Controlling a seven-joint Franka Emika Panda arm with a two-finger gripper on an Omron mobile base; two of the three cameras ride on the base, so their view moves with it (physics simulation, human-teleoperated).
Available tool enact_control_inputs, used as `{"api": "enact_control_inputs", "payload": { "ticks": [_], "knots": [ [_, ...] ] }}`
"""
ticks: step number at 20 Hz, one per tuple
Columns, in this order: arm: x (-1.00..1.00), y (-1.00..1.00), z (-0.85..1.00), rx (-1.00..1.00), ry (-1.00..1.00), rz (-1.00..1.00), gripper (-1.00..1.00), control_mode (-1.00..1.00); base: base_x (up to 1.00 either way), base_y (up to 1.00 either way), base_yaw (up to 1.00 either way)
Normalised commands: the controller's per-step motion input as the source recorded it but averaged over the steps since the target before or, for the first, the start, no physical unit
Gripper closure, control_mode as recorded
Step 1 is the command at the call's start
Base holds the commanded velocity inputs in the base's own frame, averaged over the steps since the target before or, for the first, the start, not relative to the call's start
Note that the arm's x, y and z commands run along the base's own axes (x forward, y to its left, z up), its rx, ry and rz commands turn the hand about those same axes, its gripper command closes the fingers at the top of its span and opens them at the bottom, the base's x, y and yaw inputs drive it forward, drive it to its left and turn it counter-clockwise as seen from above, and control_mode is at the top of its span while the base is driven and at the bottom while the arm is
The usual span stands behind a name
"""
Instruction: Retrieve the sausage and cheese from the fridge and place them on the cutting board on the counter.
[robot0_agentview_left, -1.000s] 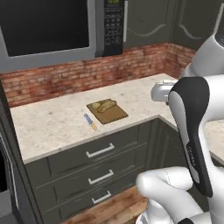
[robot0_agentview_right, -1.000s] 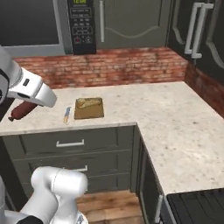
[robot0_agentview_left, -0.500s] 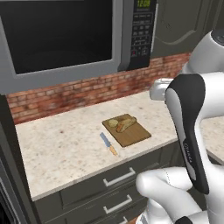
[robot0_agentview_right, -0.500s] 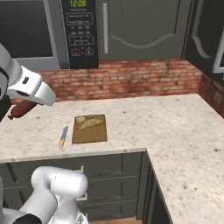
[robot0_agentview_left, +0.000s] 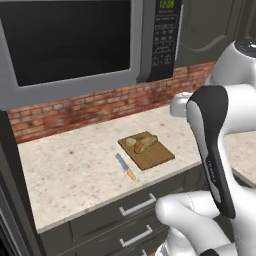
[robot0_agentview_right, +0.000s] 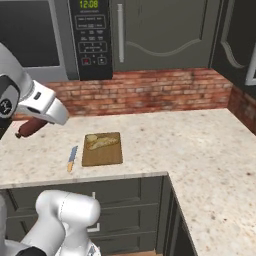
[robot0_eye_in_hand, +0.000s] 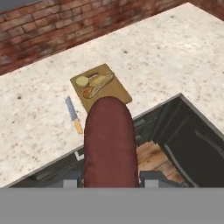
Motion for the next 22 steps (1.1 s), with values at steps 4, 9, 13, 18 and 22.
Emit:
{"api": "enact_control_inputs", "payload": {
  "ticks": [4,9,13,18,22],
  "knots": [
    [0.56,-0.17,-0.73,0.12,0.13,-0.11,1.00,-1.00,0.00,0.00,0.00],
    [0.72,-0.09,-0.60,0.12,0.21,-0.15,1.00,-1.00,0.00,0.00,0.00],
    [0.81,0.00,-0.29,0.01,0.38,-0.17,1.00,-1.00,0.00,0.00,0.00],
    [0.51,-0.07,-0.36,0.00,0.27,-0.19,1.00,-1.00,0.00,0.00,0.00],
    [0.24,-0.16,-0.53,0.00,0.07,-0.14,1.00,-1.00,0.00,0.00,0.00]
  ]
}}
